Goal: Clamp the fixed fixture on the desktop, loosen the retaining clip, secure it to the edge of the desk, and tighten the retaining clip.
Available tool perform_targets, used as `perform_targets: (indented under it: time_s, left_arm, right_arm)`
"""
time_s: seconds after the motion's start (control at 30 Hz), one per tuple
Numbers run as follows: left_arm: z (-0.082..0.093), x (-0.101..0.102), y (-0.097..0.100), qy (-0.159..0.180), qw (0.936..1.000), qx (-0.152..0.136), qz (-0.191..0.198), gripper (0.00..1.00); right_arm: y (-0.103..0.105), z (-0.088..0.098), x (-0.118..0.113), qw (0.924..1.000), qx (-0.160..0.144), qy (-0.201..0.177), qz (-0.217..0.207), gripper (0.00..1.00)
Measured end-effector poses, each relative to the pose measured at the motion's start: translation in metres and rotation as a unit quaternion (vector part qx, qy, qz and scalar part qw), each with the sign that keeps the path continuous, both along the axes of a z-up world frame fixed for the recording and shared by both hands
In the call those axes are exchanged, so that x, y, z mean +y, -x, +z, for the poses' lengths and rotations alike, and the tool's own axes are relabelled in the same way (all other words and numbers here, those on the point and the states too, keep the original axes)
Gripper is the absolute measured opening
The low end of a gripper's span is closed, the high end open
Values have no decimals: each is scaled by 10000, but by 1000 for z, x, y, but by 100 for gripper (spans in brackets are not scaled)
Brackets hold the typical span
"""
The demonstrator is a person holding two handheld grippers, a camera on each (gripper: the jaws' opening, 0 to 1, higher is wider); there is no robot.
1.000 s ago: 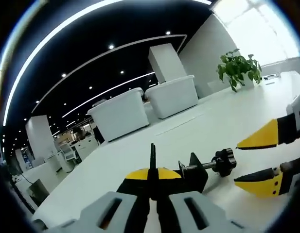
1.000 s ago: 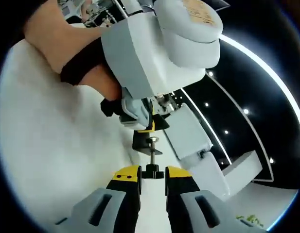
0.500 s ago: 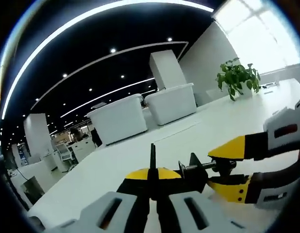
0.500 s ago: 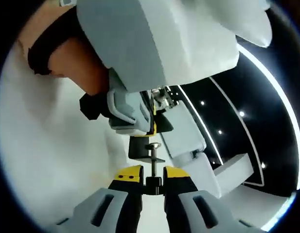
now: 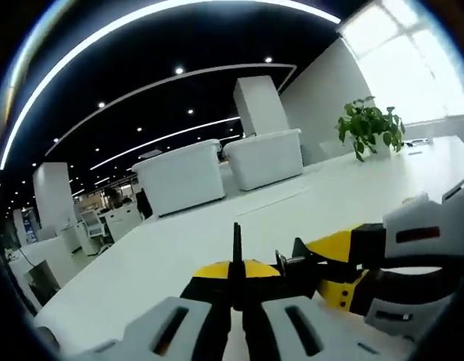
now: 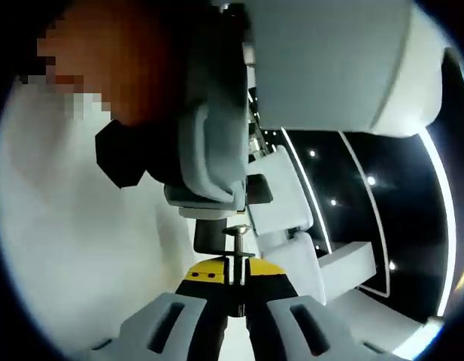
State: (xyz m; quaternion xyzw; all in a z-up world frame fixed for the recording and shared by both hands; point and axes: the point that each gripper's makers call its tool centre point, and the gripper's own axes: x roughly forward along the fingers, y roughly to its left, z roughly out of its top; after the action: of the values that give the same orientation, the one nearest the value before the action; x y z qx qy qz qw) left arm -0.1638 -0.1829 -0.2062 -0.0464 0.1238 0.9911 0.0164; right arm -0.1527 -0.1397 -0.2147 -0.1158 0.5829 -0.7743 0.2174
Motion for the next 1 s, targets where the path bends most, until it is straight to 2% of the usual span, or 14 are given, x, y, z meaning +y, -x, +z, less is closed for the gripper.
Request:
perform_targets:
  time_s: [0.1,0.2,0.3,0.43,0.67,0.7,0.73,0.87,0.97,1.0]
  left_arm:
    - [-5,1,3,-41,9999,-119,-9,3]
    - [-8,2,4,-34,9999,-165,-36,3]
    - [-10,4,4,10,9998,-171,-91,4]
    - [-5,6,2,-45,9998,-39,-212,5]
    - [6,11,-3,-348,9979,211,-505,9]
    - [12,13,-5,-494,9962,345,-630,9]
    - [12,13,-6,-539,9958,359,-650,10]
    - [34,18,-21,-1034,9860,769,-1054,11]
    - [47,16,-28,-1349,9780,1045,-1196,15]
    - [47,11,-30,-1407,9780,1051,-1128,18]
  right_arm:
    - [2,-5,1,9998,-150,94,-57,2]
    - [2,-7,2,9997,-202,99,-84,1]
    - [4,-8,4,9989,-349,267,-135,0]
    - [4,-4,7,9992,-266,303,-82,0]
    - [4,4,10,9985,-224,498,-28,0]
    - [3,4,10,9986,-186,486,-6,0]
    - [2,5,10,9987,-154,477,17,0]
    - [1,13,13,9988,-3,483,62,0]
    - [1,20,15,9982,51,591,82,0]
    - [0,22,15,9980,55,623,84,0]
